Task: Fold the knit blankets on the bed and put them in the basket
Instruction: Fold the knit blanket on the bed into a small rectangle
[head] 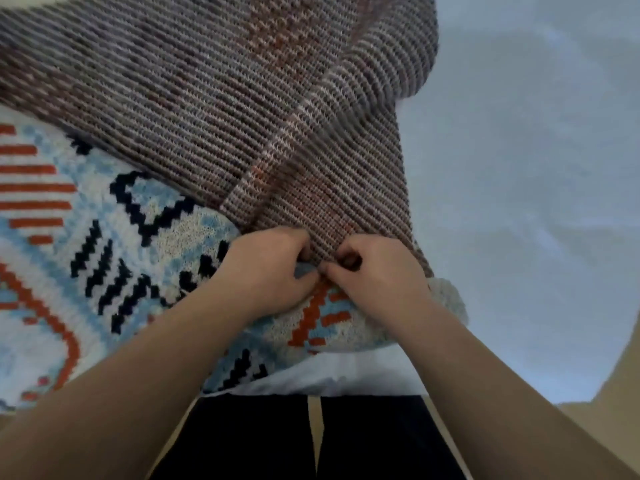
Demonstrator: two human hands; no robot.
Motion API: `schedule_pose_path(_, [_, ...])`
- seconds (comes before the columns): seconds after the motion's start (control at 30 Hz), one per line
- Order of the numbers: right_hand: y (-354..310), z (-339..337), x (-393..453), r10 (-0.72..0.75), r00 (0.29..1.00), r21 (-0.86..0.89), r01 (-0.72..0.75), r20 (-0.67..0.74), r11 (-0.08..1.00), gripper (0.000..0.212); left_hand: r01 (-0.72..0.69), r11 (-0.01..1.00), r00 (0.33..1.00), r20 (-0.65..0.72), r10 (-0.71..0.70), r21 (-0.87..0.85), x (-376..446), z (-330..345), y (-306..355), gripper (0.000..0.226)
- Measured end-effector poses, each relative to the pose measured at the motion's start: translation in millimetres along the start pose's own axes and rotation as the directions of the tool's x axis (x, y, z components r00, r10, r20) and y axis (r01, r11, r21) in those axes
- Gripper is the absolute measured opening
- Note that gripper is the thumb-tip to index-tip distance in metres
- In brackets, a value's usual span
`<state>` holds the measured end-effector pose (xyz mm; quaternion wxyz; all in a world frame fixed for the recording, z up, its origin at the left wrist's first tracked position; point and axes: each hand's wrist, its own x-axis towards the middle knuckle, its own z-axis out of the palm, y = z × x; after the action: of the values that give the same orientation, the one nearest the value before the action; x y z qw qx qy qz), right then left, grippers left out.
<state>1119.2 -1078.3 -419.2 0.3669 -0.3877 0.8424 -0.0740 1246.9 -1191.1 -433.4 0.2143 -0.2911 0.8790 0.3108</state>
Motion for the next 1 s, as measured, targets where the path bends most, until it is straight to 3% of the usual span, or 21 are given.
schedule_pose_path(0.1, [10.0,14.7,-21.3,-0.002,0.999,-0.003,0.002,0.034,1.000,0.029,0.011,1.000,1.000,0.016,-0.011,0.020,-19.2,7.9,1.2,0.042])
schedule_pose_path(0.23, [24.1,39.4,-57.8,-0.004,0.999,0.133,-0.001,0.035,0.991,0.029,-0.011,1.000,0.999,-0.032,0.011,0.002,-58.3,29.6,10.8,0.039])
schedule_pose_path(0.37, [36.2,53.4,-74.4,-0.054,0.998,0.252,0.044,0.034,0.967,0.009,0.026,0.991,1.000,0.008,-0.025,-0.128,-79.8,50.8,15.3,0.043])
schedule_pose_path(0.43, [38.6,56.6,-77.9,-0.069,0.997,0.283,0.059,0.024,0.957,0.020,0.026,0.991,1.000,0.006,-0.025,-0.132,-80.4,50.8,18.5,0.039])
schedule_pose_path(0.53, [39.1,52.7,-77.8,0.050,0.998,0.359,-0.030,-0.046,0.933,0.032,0.055,0.987,0.998,0.031,-0.051,-0.151,-73.4,49.1,26.6,0.038])
schedule_pose_path(0.67, [44.7,45.0,-69.8,0.216,0.976,0.335,-0.203,-0.001,0.920,0.050,0.132,0.968,0.990,0.074,-0.118,-0.216,-58.4,51.6,34.2,0.064])
schedule_pose_path(0.77, [44.5,40.4,-67.0,0.173,0.985,0.333,-0.161,-0.009,0.929,0.021,0.111,0.960,0.993,0.002,-0.114,-0.257,-54.0,52.8,38.2,0.036])
schedule_pose_path(0.87, [40.4,24.5,-58.5,0.105,0.982,0.366,-0.042,-0.155,0.930,0.004,0.064,0.916,0.992,-0.071,-0.100,-0.395,-47.2,38.5,41.2,0.006])
schedule_pose_path(1.0, [28.8,-24.5,-30.0,0.058,0.969,0.480,0.065,-0.239,0.875,0.004,0.025,0.802,0.987,-0.112,-0.114,-0.597,-19.8,-7.9,45.8,0.013])
